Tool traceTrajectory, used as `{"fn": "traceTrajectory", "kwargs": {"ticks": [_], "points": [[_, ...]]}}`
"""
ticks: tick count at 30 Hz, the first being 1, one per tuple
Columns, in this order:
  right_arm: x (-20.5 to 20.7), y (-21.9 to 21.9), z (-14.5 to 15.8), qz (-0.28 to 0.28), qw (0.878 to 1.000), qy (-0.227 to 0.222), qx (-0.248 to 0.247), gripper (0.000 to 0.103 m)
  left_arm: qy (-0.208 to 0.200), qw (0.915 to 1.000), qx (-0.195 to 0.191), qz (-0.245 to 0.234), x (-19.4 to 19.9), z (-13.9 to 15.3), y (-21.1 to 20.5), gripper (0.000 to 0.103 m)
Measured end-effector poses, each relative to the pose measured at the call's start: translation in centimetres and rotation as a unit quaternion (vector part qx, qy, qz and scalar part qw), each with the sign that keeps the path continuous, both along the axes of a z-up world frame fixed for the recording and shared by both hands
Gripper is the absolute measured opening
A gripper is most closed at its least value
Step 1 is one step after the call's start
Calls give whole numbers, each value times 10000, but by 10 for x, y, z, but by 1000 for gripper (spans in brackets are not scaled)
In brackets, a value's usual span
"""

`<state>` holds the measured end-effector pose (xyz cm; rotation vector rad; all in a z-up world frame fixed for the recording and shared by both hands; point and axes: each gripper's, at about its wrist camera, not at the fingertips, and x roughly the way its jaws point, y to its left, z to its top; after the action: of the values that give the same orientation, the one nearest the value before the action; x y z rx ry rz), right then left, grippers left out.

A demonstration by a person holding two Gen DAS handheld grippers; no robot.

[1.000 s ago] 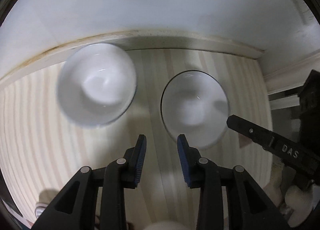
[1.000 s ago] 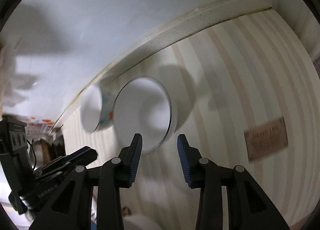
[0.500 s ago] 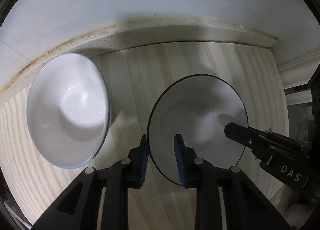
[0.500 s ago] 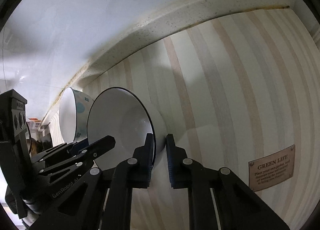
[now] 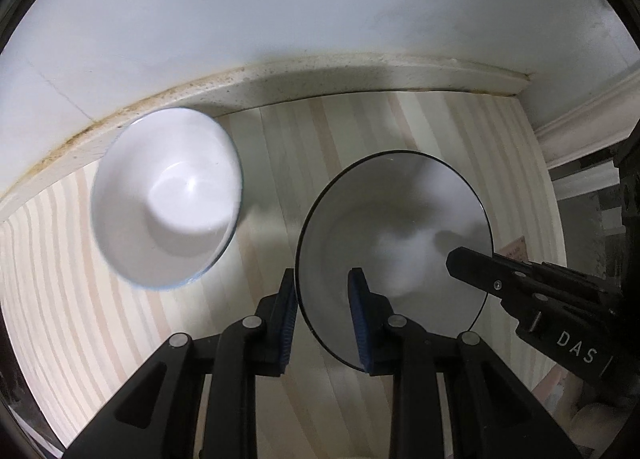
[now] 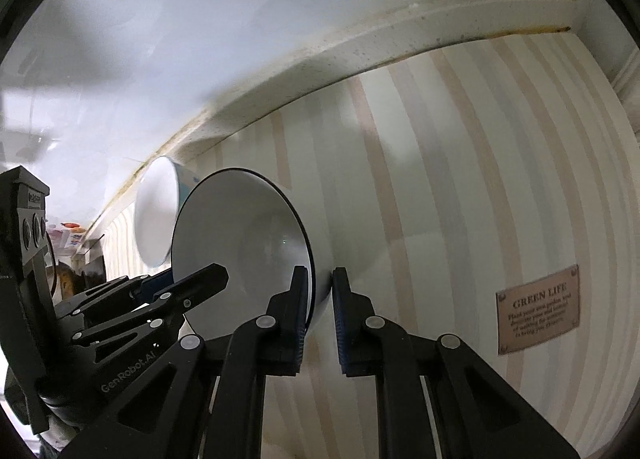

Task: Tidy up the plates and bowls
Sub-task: 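Grasp the black-rimmed white bowl rim with both grippers, then carry the black-rimmed bowl and lower it onto the plain white bowl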

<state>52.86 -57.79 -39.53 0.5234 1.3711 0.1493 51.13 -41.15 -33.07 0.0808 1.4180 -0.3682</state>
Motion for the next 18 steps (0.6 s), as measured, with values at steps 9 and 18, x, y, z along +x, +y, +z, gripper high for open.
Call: {"fn": "traceTrajectory", "kwargs": {"ticks": [9,18], "points": [[-45,15,44,7,9997,-263,-24,14,-290,9993,-169,-156,-52,45,21,23],[-126,39,86,27,9992,-401,6,14,-487,9979,-202,-372,-125,79,51,23]]}}
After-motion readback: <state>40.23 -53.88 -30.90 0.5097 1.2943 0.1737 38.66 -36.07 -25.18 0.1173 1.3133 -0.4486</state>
